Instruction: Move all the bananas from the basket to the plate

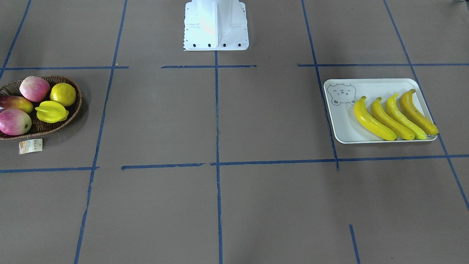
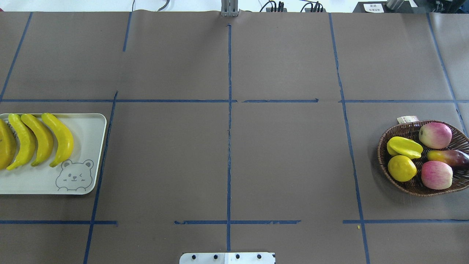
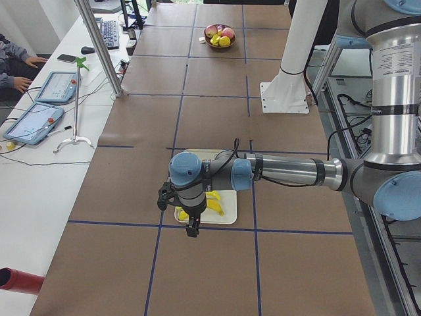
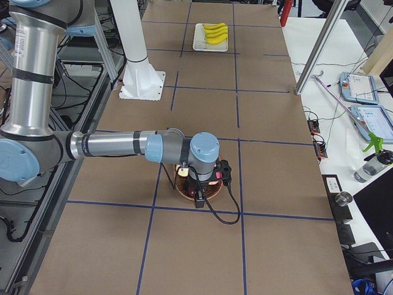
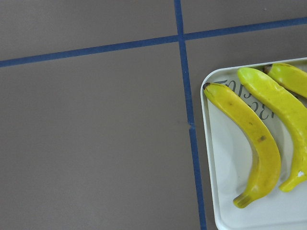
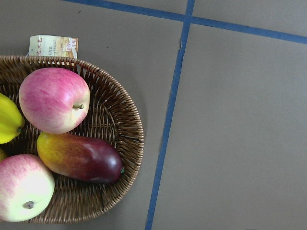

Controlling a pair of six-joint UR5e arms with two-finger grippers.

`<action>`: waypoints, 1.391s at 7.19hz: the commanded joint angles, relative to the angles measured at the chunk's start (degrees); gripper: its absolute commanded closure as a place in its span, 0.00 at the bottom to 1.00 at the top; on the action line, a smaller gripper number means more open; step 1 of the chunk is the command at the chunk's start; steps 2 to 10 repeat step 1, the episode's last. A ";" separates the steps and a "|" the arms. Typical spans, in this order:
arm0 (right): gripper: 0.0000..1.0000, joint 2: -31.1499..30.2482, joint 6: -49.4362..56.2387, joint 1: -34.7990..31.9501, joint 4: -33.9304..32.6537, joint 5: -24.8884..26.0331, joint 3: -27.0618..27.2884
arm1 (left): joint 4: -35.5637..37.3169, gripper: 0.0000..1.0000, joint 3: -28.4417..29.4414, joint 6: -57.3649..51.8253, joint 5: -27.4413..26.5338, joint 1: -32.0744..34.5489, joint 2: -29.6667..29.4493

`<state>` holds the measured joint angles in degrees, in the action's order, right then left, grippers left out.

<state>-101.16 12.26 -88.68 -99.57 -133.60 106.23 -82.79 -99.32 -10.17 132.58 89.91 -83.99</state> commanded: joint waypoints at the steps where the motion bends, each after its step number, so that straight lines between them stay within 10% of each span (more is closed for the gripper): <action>1: 0.00 0.00 -0.05 0.00 -0.01 0.01 -0.05 | 0.00 0.00 0.00 -0.02 -0.04 0.00 -0.04; 10: 0.00 0.00 -0.05 0.00 -0.01 0.01 -0.05 | 0.00 0.00 0.00 -0.02 -0.04 0.00 -0.04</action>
